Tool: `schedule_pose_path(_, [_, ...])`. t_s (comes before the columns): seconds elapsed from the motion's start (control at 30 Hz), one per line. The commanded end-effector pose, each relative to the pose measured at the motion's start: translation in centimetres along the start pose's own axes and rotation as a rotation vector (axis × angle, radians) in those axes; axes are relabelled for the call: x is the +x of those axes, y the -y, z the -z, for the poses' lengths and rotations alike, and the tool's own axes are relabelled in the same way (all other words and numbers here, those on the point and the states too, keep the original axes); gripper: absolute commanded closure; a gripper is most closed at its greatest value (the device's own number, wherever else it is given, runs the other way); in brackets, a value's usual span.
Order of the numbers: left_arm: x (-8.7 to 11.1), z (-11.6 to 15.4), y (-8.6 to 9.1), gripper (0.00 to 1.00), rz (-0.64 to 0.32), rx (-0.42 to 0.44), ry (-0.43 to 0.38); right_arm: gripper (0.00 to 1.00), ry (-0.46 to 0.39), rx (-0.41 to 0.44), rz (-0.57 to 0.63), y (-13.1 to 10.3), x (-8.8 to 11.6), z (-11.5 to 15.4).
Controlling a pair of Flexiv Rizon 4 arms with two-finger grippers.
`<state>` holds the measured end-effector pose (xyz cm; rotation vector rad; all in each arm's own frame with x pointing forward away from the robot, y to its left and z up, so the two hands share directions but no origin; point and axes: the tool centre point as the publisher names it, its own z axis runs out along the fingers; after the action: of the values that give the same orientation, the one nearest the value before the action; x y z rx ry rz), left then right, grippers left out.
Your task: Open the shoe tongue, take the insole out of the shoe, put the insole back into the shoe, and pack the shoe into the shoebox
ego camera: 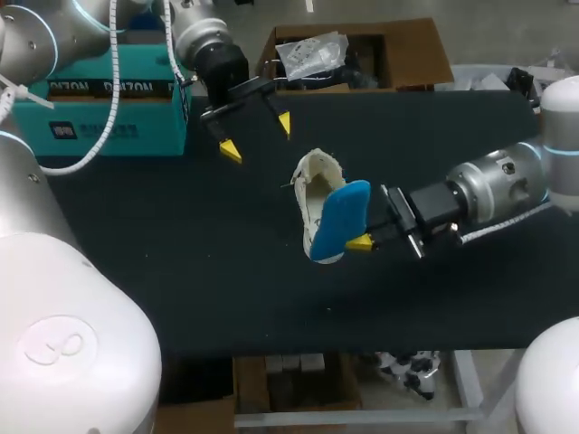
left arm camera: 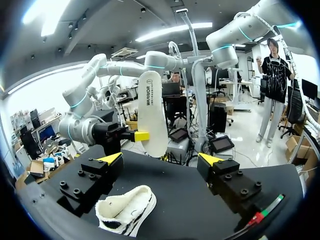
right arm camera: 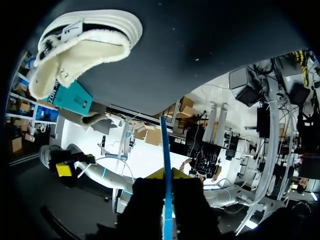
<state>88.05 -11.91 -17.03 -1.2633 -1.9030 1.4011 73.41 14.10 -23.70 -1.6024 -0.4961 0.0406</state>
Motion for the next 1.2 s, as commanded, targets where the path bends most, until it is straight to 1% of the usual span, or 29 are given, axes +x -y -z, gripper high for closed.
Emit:
schedule_pose_path(0.03, [3.2,-2.5,1.4,0.0,0.0,-0.046,0.307,1.0,-0.044,-0.002,-0.002,-0.2,0.0,-0.1])
schedule_pose_path(0.1, [3.8,-3.1,1.3,0.0,0.024,-0.058,0.39,1.0,-0.053,-0.007,0.0,-0.4,0.7,-0.1])
schedule_pose_path(0.13, [4.1,-3.2,1.4,0.0,0.021,-0.042,0.404,1.0,-0.054,-0.008,0.0,-0.5,0.9,-0.1])
schedule_pose_path(0.17, [4.5,-3.5,1.3,0.0,0.045,-0.056,0.48,1.0,-0.056,-0.012,0.001,-0.6,1.3,-0.2])
schedule_pose_path(0.2, [4.8,-3.8,1.2,0.0,0.043,-0.05,0.495,1.0,-0.057,-0.012,0.003,-0.6,1.6,-0.1])
schedule_pose_path(0.23, [5.2,-4.0,1.3,0.0,0.052,-0.059,0.539,1.0,-0.056,-0.012,0.004,-0.7,1.9,-0.1])
schedule_pose_path(0.3, [5.7,-4.8,1.2,0.0,0.066,-0.088,0.599,1.0,-0.055,-0.01,0.014,-0.8,2.4,-0.1])
schedule_pose_path(0.33, [6.1,-5.2,1.1,0.0,0.065,-0.055,0.619,1.0,-0.06,-0.007,0.022,-0.9,2.8,-0.1])
schedule_pose_path(0.4, [6.6,-5.7,0.8,0.0,0.097,-0.058,0.662,1.0,-0.086,-0.005,0.026,-1.1,3.5,0.1])
schedule_pose_path(0.8, [6.6,-5.7,0.8,0.0,0.097,-0.058,0.662,1.0,-0.086,-0.005,0.026,-1.1,3.5,0.1])
schedule_pose_path(0.83, [6.3,-5.5,0.7,0.0,0.135,-0.056,0.696,1.0,-0.086,-0.005,0.026,-1.1,3.5,0.1])
schedule_pose_path(0.87, [6.0,-5.8,0.5,0.0,0.128,-0.103,0.72,1.0,-0.086,-0.005,0.026,-1.1,3.5,0.1])
schedule_pose_path(0.9, [5.7,-6.1,0.1,0.0,0.141,-0.095,0.747,1.0,-0.09,0.003,0.045,-1.5,4.0,-0.1])
schedule_pose_path(0.93, [5.5,-6.4,-0.3,0.0,0.142,-0.075,0.751,1.0,-0.097,0.001,0.06,-1.9,4.4,-0.2])
schedule_pose_path(1.0, [5.1,-7.1,-1.3,0.0,0.157,-0.054,0.791,1.0,-0.105,0.004,0.088,-2.7,5.0,-0.3])
schedule_pose_path(1.03, [4.9,-7.4,-1.7,0.0,0.151,-0.036,0.79,1.0,-0.106,0.011,0.104,-3.0,5.2,-0.4])
schedule_pose_path(1.07, [4.6,-7.8,-2.1,0.0,0.16,-0.049,0.818,1.0,-0.113,0.005,0.105,-3.4,5.5,-0.4])
schedule_pose_path(1.13, [4.1,-8.3,-2.4,0.0,0.139,-0.034,0.824,1.0,-0.117,-0.009,0.115,-3.8,6.0,-0.3])
schedule_pose_path(1.17, [3.8,-8.5,-2.7,0.0,0.141,-0.049,0.856,1.0,-0.114,-0.012,0.118,-3.9,6.3,-0.2])
schedule_pose_path(1.2, [3.5,-8.7,-2.8,0.0,0.127,-0.043,0.862,1.0,-0.117,-0.011,0.135,-4.1,6.5,-0.2])
